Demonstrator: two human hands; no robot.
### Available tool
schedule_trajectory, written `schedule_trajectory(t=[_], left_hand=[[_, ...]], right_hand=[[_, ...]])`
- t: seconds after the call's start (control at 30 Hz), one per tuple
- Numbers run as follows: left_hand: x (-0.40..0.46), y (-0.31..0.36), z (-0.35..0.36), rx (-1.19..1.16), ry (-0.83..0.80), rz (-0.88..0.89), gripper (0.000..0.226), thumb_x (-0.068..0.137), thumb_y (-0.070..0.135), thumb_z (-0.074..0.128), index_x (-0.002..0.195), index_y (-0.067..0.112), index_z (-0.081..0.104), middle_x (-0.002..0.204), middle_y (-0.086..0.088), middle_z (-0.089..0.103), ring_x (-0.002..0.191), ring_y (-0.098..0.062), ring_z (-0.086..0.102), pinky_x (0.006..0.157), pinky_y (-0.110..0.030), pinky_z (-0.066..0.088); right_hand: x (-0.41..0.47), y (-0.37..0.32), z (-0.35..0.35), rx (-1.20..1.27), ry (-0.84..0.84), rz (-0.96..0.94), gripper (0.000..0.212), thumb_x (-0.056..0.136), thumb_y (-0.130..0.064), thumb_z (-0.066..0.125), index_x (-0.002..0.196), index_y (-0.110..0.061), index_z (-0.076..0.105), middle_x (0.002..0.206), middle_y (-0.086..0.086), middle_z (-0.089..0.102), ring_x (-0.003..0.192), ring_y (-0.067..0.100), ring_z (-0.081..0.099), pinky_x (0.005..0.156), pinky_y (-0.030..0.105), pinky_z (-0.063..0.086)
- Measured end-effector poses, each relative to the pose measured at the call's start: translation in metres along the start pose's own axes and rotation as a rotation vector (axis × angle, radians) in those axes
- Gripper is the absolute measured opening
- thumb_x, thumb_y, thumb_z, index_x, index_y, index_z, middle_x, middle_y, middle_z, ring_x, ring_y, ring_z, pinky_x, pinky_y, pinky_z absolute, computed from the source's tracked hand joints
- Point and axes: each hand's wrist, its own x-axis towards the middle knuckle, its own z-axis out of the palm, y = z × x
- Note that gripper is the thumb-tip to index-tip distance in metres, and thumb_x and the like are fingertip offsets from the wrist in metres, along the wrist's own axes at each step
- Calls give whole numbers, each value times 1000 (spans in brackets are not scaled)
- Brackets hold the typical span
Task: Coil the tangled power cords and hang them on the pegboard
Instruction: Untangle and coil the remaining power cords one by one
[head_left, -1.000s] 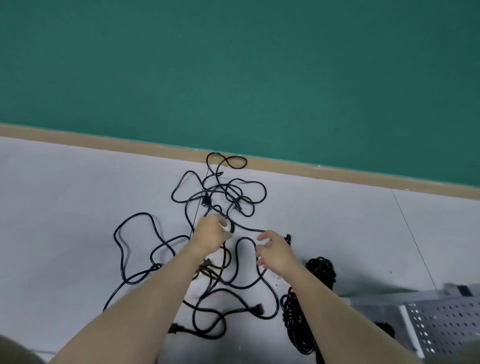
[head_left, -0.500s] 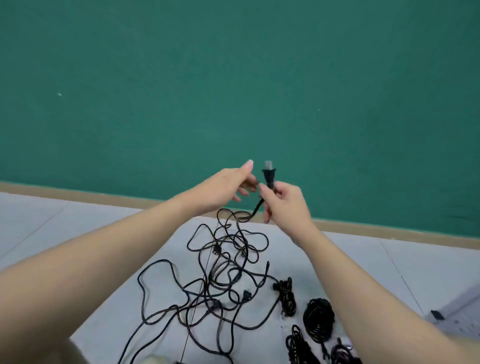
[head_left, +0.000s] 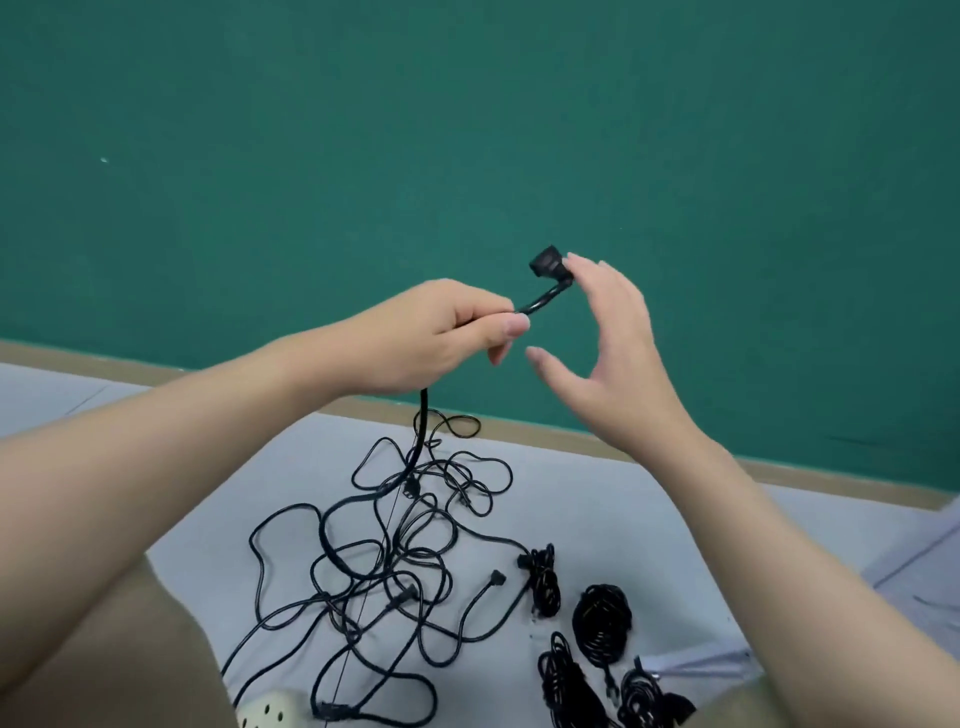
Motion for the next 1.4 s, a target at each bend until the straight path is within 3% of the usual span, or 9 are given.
schedule_trajectory(t=[0.17, 0.3, 0.43, 0.57, 0.77, 0.9, 1.07, 1.2, 1.4], left_hand=[[3, -14, 5, -265, -25, -42, 46, 106, 46, 43, 78, 16, 66, 58, 7, 33, 56, -17, 30, 53, -30, 30], [13, -42, 25, -354, -7, -140, 53, 99, 57, 49, 71, 13, 61, 61, -7, 31, 56, -21, 28, 53, -29, 28], [26, -77, 43, -305, -46, -347, 55, 100, 60, 45, 74, 13, 56, 69, -10, 29, 58, -22, 26, 55, -29, 32], [35, -105, 55, 157, -174, -375, 44, 110, 40, 37, 83, 16, 62, 71, 2, 55, 71, -18, 52, 69, -34, 39], [37, -103, 70, 153, -253, -309, 43, 109, 39, 43, 79, 19, 66, 51, 15, 52, 54, -2, 49, 55, -18, 32], [39, -97, 71, -42, -237, -247, 44, 106, 45, 47, 71, 21, 59, 51, 10, 43, 49, -9, 38, 52, -25, 31], [39, -102, 64, -275, -202, -227, 48, 103, 55, 51, 77, 17, 68, 75, -14, 62, 65, -36, 45, 59, -43, 39], [42, -105, 67, -323, -68, -244, 43, 90, 54, 66, 73, 15, 64, 58, -4, 44, 54, -15, 32, 52, -30, 28], [48, -110, 67, -318, -204, -392, 52, 83, 70, 46, 118, 33, 54, 67, 11, 50, 57, -8, 39, 57, -23, 36]], right_hand=[[-6, -8, 1, 70, -37, -48, 24, 102, -24, 59, 90, -4, 65, 92, 3, 69, 96, 18, 64, 89, 23, 48], [0, -13, 6, 757, -326, 391, 44, 107, -16, 50, 64, -11, 43, 49, 2, 28, 39, 18, 37, 56, 36, 52], [16, 24, -7, 1142, -164, 735, 42, 103, -28, 52, 65, -19, 38, 54, -7, 16, 43, 10, 17, 46, 22, 32], [27, 69, -1, 1191, 135, 973, 39, 104, -33, 56, 68, -22, 44, 57, -9, 15, 44, 9, 16, 45, 21, 32], [20, 60, 59, 880, -175, 950, 49, 111, -42, 35, 80, -11, 57, 51, -6, 27, 46, 15, 27, 51, 30, 41], [2, 51, 83, 387, -388, 513, 49, 112, -42, 29, 88, -20, 65, 68, -16, 55, 64, 3, 49, 75, 28, 41], [-5, 48, 82, 385, -424, 392, 45, 106, -46, 27, 87, -31, 66, 88, -14, 63, 91, 7, 57, 81, 19, 41], [-10, 52, 80, 521, -478, 534, 47, 99, -53, 30, 67, -29, 54, 61, -14, 49, 64, 12, 43, 67, 27, 40], [-8, 49, 83, 832, -410, 623, 45, 100, -47, 37, 61, -32, 54, 57, -5, 39, 63, 22, 42, 66, 25, 46]])
